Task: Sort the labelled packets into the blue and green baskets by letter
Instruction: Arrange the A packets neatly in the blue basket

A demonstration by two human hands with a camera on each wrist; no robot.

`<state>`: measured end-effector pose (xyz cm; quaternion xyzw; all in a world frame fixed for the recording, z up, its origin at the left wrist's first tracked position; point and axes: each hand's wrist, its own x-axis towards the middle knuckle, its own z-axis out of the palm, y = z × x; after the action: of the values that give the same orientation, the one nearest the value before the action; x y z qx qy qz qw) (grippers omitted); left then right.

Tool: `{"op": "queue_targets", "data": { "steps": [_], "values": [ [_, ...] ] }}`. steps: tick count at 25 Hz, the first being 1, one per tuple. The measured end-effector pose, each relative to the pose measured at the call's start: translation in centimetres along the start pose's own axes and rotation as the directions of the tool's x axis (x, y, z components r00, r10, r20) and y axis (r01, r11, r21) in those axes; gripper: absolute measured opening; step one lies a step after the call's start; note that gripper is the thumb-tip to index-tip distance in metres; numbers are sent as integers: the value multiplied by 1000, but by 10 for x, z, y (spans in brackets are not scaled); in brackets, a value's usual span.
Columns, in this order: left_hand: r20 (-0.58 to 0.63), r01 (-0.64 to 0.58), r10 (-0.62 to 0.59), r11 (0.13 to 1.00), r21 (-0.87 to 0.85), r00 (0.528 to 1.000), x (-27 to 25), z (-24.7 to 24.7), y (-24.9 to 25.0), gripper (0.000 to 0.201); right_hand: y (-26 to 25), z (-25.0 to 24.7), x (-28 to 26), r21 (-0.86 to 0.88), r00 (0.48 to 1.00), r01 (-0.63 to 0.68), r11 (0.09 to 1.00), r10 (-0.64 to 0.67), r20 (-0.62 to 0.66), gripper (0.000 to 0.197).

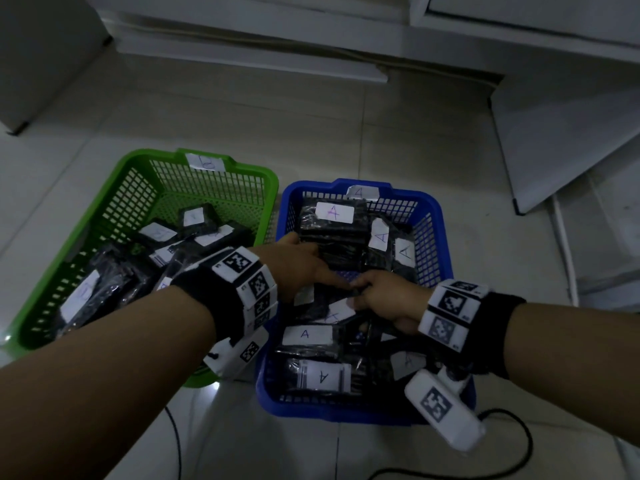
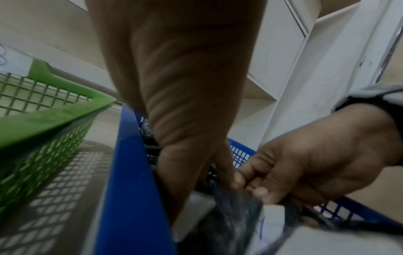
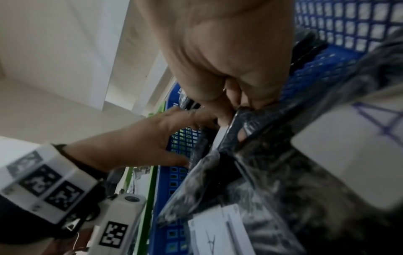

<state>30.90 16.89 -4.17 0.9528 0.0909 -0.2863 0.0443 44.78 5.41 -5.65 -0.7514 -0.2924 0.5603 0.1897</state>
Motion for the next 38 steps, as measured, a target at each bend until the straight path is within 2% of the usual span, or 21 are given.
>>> {"op": "queue_targets", "data": {
  "steps": [2, 5, 8, 10, 12, 14, 17, 20, 24, 27, 28, 29, 31, 33, 34, 36, 38],
  "values": [
    [-113, 14, -10, 999, 35, 994, -1, -1, -2, 57, 10, -5, 3, 93, 995, -12, 996, 21, -97, 16],
    [-256, 58, -80, 994, -92, 963, -3, -8, -13, 34, 16, -9, 5, 348, 965, 29, 937, 64, -254, 21],
    [-327, 98, -218, 933, -346, 919, -4, -17, -20, 30, 14, -4, 4, 578, 955, 75, 813, 108, -276, 32],
    [-325, 119, -267, 904, -411, 908, -3, -18, -19, 31, 13, 5, 7, 623, 959, 77, 778, 113, -260, 27],
    [-325, 131, -284, 897, -422, 902, -2, -17, -16, 36, 17, 11, 12, 480, 955, 72, 874, 78, -287, 29],
    [-323, 141, -293, 897, -419, 900, 1, -14, -15, 37, 15, 13, 10, 214, 961, 59, 975, 3, -277, 24],
    [-306, 143, -276, 908, -395, 911, 7, -10, -14, 35, 16, 10, 6, -60, 980, 80, 995, -89, -177, 31],
    [-292, 139, -283, 893, -428, 914, 10, -8, -16, 36, 16, 5, 2, -67, 985, 138, 988, -144, -100, 29],
    [-271, 143, -286, 883, -447, 919, 12, -5, -18, 42, 17, 3, 10, -61, 976, 155, 986, -162, -142, 14],
    [-291, 125, -289, 872, -473, 912, 11, -3, -18, 39, 14, 9, 18, 31, 983, 130, 991, -124, -136, 13],
    [-295, 120, -292, 865, -487, 910, 10, -2, -19, 38, 12, 10, 18, 17, 985, 118, 993, -115, -127, 21],
    [-301, 112, -290, 862, -494, 908, 10, -2, -19, 37, 11, 9, 18, -24, 987, 121, 992, -123, -106, 29],
    [-312, 99, -279, 868, -487, 908, 10, 0, -20, 38, 9, 6, 12, -229, 987, 137, 964, -151, -46, 39],
    [-322, 84, -266, 871, -484, 909, 11, 3, -20, 37, 6, 3, 1, -455, 988, 117, 883, -148, -33, 44],
    [-324, 83, -273, 864, -497, 906, 11, 3, -20, 35, 4, 2, -3, -511, 988, 108, 853, -148, -37, 48],
    [-314, 98, -304, 840, -534, 900, 12, 0, -21, 36, 4, 4, -3, -531, 984, 131, 837, -176, -34, 56],
    [-290, 118, -326, 822, -557, 900, 11, -4, -23, 38, 2, 10, 0, -519, 982, 149, 841, -187, -20, 52]
  ]
}}
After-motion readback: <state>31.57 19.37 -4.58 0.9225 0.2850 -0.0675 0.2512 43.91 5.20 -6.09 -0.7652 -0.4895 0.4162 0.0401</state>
